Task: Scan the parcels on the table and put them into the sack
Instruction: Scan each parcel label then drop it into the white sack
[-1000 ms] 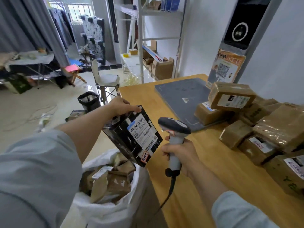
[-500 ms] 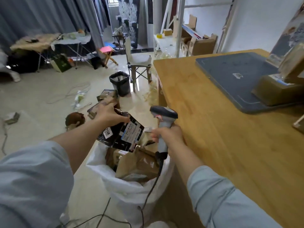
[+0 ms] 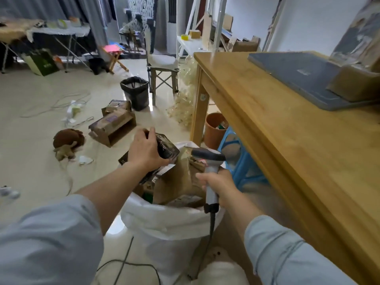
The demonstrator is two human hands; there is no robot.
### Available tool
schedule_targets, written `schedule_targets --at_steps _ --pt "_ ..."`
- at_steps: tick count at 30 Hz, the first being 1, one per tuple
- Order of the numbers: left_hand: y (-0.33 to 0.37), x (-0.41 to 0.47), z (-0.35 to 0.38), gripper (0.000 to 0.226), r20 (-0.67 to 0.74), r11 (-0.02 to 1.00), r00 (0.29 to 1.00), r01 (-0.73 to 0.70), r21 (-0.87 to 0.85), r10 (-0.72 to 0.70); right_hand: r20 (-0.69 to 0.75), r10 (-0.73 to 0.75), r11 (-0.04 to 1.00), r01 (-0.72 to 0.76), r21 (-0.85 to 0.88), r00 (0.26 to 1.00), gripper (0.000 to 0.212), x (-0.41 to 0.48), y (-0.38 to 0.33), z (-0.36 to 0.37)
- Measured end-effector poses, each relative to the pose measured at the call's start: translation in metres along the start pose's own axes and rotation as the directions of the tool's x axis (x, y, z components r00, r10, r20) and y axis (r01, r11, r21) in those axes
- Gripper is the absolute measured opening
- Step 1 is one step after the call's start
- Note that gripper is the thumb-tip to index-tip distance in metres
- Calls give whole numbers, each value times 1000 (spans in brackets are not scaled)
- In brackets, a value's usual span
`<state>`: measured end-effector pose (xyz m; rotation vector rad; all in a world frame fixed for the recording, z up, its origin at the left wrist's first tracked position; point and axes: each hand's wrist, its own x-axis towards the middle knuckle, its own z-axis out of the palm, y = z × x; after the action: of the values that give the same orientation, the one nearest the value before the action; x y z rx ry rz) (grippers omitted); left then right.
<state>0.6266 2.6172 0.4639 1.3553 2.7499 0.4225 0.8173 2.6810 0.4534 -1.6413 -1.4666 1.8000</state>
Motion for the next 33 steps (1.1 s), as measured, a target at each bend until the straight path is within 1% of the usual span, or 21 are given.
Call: schedule_targets --at_steps 3,5,8,11,13,15,18,19,21,22,23,25,27,29,30,33 --pt "-9 -1 9 123 -58 998 997 -56 17 57 -18 -47 996 45 -83 999 55 2 9 13" --pt "-13 -1 16 125 -43 994 995 -93 50 95 -10 -83 989 81 -124 996 57 5 14 19" --pt "-18 -1 30 123 88 989 987 -138 61 132 -1 -73 988 72 -134 997 60 17 20 22" --pt "-27 -3 46 109 244 992 961 -124 -27 126 5 28 984 -27 -178 1000 55 31 32 17" --pt "-33 -1 55 98 335 989 930 -134 -66 149 17 74 983 -70 -168 997 52 37 39 15" --pt "-39 3 63 88 354 986 921 -137 -91 161 33 101 986 -96 -136 994 49 44 44 16" --pt "-45 10 75 86 385 994 919 -49 -102 85 43 120 981 -112 -161 992 44 54 46 19" --pt "-47 12 78 83 405 994 912 -20 -109 63 12 90 978 -87 -188 996 40 57 45 20" --pt "-50 16 82 72 423 984 905 35 -174 43 -76 -62 945 34 -324 995 30 65 44 23" --pt "-51 17 83 66 420 973 907 68 -219 31 -99 -139 915 89 -394 985 26 68 39 26" --pt "-52 17 84 60 414 961 910 102 -256 14 -97 -193 895 134 -425 976 23 69 32 30" --pt "-55 18 86 50 403 952 915 137 -273 -16 -30 -257 885 223 -408 966 22 67 12 39" --pt "-57 19 85 44 416 953 909 139 -270 -15 92 -294 872 306 -382 951 24 65 -10 50" --pt "-59 19 83 38 426 909 904 211 -358 -42 215 -285 865 347 -363 934 30 66 -29 64" --pt "-61 18 83 36 425 878 904 248 -409 -57 267 -269 859 356 -368 925 28 69 -32 72" --pt "-62 13 83 35 441 820 893 314 -478 -85 363 -236 852 372 -370 901 26 75 -38 103"
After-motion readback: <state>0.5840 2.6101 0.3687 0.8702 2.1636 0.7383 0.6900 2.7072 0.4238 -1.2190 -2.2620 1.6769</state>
